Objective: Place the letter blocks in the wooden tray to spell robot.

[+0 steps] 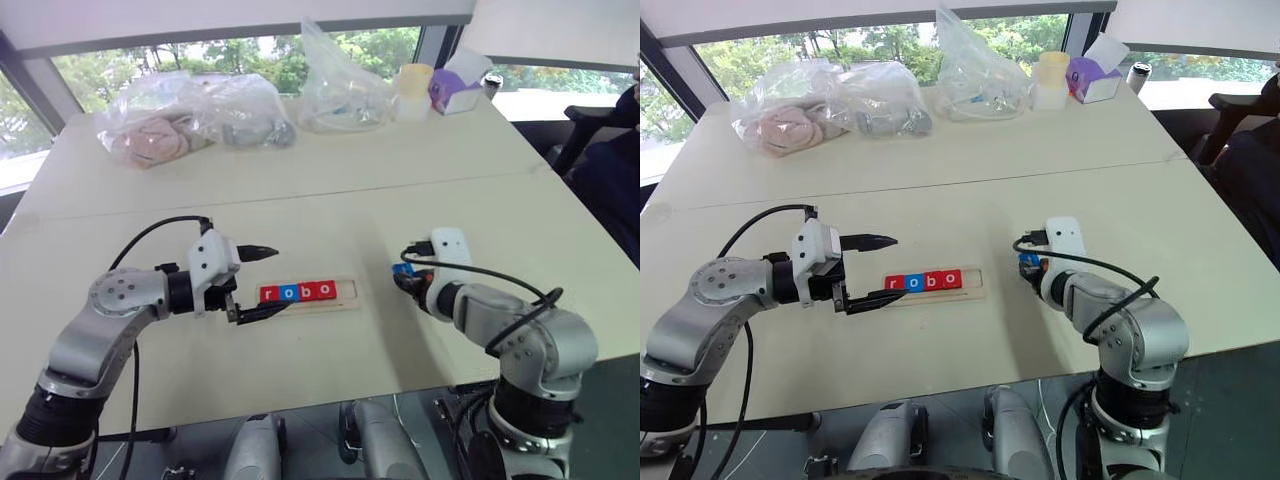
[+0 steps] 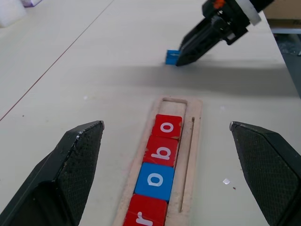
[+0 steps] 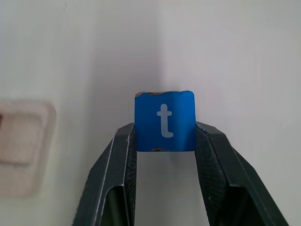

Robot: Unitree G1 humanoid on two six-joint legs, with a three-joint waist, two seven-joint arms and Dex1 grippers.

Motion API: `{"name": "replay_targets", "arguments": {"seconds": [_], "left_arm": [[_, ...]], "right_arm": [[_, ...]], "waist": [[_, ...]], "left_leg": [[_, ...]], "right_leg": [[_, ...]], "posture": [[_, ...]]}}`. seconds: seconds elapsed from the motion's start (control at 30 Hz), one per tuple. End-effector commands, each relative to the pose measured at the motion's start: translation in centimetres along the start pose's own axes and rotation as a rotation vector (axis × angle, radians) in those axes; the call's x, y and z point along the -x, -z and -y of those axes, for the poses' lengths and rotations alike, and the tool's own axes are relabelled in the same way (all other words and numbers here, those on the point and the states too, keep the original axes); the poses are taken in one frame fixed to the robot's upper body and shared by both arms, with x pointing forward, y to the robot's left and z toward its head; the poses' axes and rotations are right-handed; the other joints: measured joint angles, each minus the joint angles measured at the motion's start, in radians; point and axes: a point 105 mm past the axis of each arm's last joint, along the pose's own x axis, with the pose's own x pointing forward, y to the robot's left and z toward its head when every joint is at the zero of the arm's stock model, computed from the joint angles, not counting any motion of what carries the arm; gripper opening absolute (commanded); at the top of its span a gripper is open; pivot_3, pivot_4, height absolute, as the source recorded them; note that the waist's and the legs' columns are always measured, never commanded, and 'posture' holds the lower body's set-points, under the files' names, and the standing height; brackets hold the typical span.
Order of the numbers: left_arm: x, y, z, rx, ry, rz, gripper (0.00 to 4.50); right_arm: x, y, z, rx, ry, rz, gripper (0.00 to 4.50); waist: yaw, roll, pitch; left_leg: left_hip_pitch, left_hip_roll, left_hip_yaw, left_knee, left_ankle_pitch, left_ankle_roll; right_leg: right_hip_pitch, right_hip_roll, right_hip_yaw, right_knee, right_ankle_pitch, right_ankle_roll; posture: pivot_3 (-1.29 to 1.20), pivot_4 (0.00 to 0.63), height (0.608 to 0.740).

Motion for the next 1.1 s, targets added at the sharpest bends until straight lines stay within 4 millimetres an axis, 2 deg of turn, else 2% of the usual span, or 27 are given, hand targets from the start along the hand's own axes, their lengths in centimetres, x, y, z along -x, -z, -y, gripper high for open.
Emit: {"name": "replay_targets", "arguments": {"seconds": [0.03, 0.23, 0.3, 0.37, 0.43, 0.47, 0.6, 0.7, 0.8, 0.87, 0.93, 1.03, 1.1], "left_arm": [[0.0, -0.9, -0.2, -0.048, -0.001, 0.024, 4.5], [-0.1, -0.9, -0.3, -0.054, -0.006, 0.026, 4.5], [-0.1, -0.9, -0.3, -0.055, -0.008, 0.027, 4.5], [-0.1, -0.9, -0.3, -0.055, -0.011, 0.028, 4.5], [-0.1, -0.9, -0.3, -0.056, -0.015, 0.03, 4.5], [-0.1, -0.9, -0.3, -0.056, -0.016, 0.031, 4.5], [-0.1, -0.9, -0.5, -0.058, -0.026, 0.033, 4.5], [-0.2, -0.9, -0.6, -0.059, -0.031, 0.037, 4.5], [-0.3, -0.9, -0.7, -0.062, -0.034, 0.041, 4.5], [-0.3, -1.0, -0.7, -0.066, -0.035, 0.042, 4.5], [-0.3, -1.0, -0.8, -0.071, -0.036, 0.042, 4.5], [-0.3, -1.2, -1.1, -0.081, -0.049, 0.045, 4.5], [-0.3, -1.2, -1.2, -0.087, -0.052, 0.045, 4.5]], "right_arm": [[0.9, -0.4, -0.1, 0.032, -0.004, 0.027, 1.14], [1.2, -0.1, 0.2, 0.035, -0.003, 0.0, 1.14], [1.2, -0.2, 0.1, 0.037, -0.013, -0.006, 2.16], [1.4, -0.4, 0.1, 0.043, -0.019, -0.013, 2.99], [1.6, -0.6, 0.1, 0.057, -0.04, -0.023, 4.11], [1.7, -0.9, 0.2, 0.069, -0.045, -0.027, 4.45], [2.7, -2.4, -0.1, 0.164, -0.154, -0.058, 4.45], [4.3, -5.4, -0.3, 0.297, -0.247, -0.042, 4.45], [6.0, -7.1, -1.3, 0.378, -0.465, 0.031, 4.45], [6.2, -6.5, -0.8, 0.564, -0.562, 0.081, 4.45], [5.7, -4.7, 0.6, 0.737, -0.615, 0.03, 4.45], [3.9, -4.0, 3.0, 0.866, -0.651, 0.072, 4.45], [2.8, -3.0, 4.3, 0.963, -0.669, 0.04, 4.45]], "waist": [[0.0, 0.0, 0.0], [-0.001, 0.0, 0.0], [-0.001, 0.0, 0.0], [-0.001, 0.0, 0.0], [-0.001, 0.0, 0.0], [-0.001, 0.0, 0.0], [-0.001, 0.0, 0.0], [-0.001, 0.0, 0.0], [0.001, 0.001, 0.001], [0.007, 0.0, 0.0], [0.02, 0.0, 0.0], [0.013, 0.0, 0.0], [0.006, 0.0, 0.001]], "left_leg": [[0.0, 0.0, 0.0, 0.0, 0.0, 0.0], [0.0, 0.0, -0.001, 0.0, 0.0, 0.0], [-0.001, 0.0, -0.001, 0.0, 0.0, 0.0], [-0.001, 0.0, -0.001, 0.0, 0.0, 0.0], [-0.001, 0.0, -0.001, 0.0, 0.0, 0.0], [-0.001, 0.0, -0.001, 0.0, 0.0, 0.0], [-0.002, 0.0, -0.001, 0.0, 0.0, 0.0], [-0.002, 0.0, -0.001, 0.0, 0.0, 0.0], [-0.003, 0.0, -0.004, 0.0, 0.0, 0.0], [-0.004, 0.001, -0.008, -0.001, -0.001, 0.001], [-0.004, 0.001, -0.011, -0.003, -0.002, 0.003], [-0.004, 0.001, -0.008, -0.001, -0.003, 0.004], [-0.004, 0.001, -0.006, -0.001, -0.002, 0.004]], "right_leg": [[0.0, 0.0, 0.0, 0.0, 0.0, 0.0], [0.0, 0.0, 0.0, -0.001, 0.0, 0.0], [0.0, 0.0, 0.0, -0.001, 0.0, 0.0], [0.0, 0.0, 0.0, -0.002, 0.0, 0.0], [0.0, 0.0, 0.0, -0.002, 0.0, 0.0], [0.0, 0.0, 0.0, -0.003, 0.0, 0.0], [0.001, 0.001, 0.001, -0.005, 0.0, 0.0], [0.002, 0.002, 0.001, -0.007, 0.0, 0.001], [0.002, 0.008, 0.006, -0.01, 0.0, 0.001], [0.004, 0.013, 0.008, -0.013, 0.0, 0.0], [0.005, 0.015, 0.007, -0.015, -0.002, 0.004], [0.004, 0.015, 0.01, -0.014, -0.002, 0.005], [0.004, 0.015, 0.012, -0.014, -0.002, 0.005]], "posture": [[0.0, 0.15, 0.74], [0.0, 0.15, 0.74], [0.0, 0.15, 0.74], [0.0, 0.15, 0.74], [0.0, 0.15, 0.74], [0.0, 0.15, 0.74], [0.0, 0.15, 0.74], [0.0, 0.15, 0.74], [0.0, 0.15, 0.74], [0.0, 0.15, 0.74], [0.0, 0.15, 0.74], [0.0, 0.15, 0.74], [0.0, 0.15, 0.74]]}}
